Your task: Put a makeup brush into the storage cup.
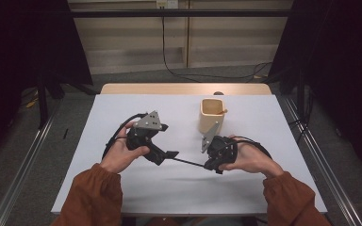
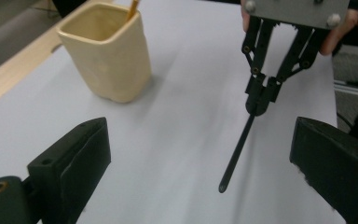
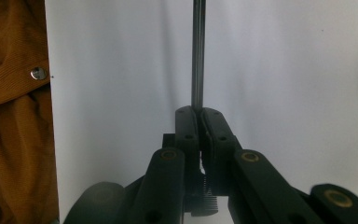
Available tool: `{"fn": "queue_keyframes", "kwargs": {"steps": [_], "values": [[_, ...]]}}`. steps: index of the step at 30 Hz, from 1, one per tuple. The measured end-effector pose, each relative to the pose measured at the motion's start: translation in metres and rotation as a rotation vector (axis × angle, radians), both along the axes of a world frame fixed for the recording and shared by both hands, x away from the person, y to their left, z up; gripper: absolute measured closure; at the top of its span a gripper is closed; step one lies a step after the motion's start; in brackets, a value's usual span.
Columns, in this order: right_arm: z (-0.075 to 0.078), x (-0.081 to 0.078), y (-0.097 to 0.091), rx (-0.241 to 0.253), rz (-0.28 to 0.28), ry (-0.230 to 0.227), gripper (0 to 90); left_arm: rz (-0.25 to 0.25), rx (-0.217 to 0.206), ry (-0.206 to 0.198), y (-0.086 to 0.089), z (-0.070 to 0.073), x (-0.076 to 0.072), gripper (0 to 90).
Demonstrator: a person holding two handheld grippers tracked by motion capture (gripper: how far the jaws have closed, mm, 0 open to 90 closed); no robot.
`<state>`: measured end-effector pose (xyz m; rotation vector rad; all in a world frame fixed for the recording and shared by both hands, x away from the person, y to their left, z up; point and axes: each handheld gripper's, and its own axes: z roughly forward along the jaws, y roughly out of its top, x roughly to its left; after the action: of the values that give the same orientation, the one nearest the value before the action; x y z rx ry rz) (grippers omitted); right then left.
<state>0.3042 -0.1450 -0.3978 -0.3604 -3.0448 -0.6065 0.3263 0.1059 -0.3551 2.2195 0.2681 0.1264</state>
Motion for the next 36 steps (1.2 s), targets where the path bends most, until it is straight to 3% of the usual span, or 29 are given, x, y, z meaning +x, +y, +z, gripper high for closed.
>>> {"fn": "queue_keyframes", "kwargs": {"steps": [6,12,17,21,25,28,32,36], "values": [[0.001,0.0,0.001,-0.003,0.005,0.005,86.1,-0.059,0.082,0.034,-0.016,-0.007,0.0,4.7],[0.003,0.0,0.001,-0.002,0.025,-0.004,86.1,-0.097,0.196,0.069,-0.023,-0.017,0.0,7.5],[0.002,-0.002,0.003,-0.006,0.03,-0.001,86.1,-0.123,0.237,0.112,-0.025,-0.02,-0.001,7.0],[0.0,-0.003,0.007,-0.009,0.055,-0.002,86.1,-0.15,0.291,0.113,-0.029,-0.024,-0.003,7.8],[0.0,-0.004,0.009,-0.012,0.06,0.003,86.1,-0.144,0.335,0.1,-0.033,-0.029,-0.007,8.8],[0.0,-0.005,0.01,-0.016,0.056,0.004,86.1,-0.154,0.345,0.109,-0.034,-0.033,-0.008,11.0],[-0.001,-0.005,0.012,-0.012,0.073,-0.003,86.1,-0.178,0.373,0.101,-0.035,-0.038,-0.009,18.1],[-0.002,-0.006,0.013,-0.023,0.075,-0.002,86.1,-0.208,0.382,0.106,-0.034,-0.039,-0.01,35.3]]}}
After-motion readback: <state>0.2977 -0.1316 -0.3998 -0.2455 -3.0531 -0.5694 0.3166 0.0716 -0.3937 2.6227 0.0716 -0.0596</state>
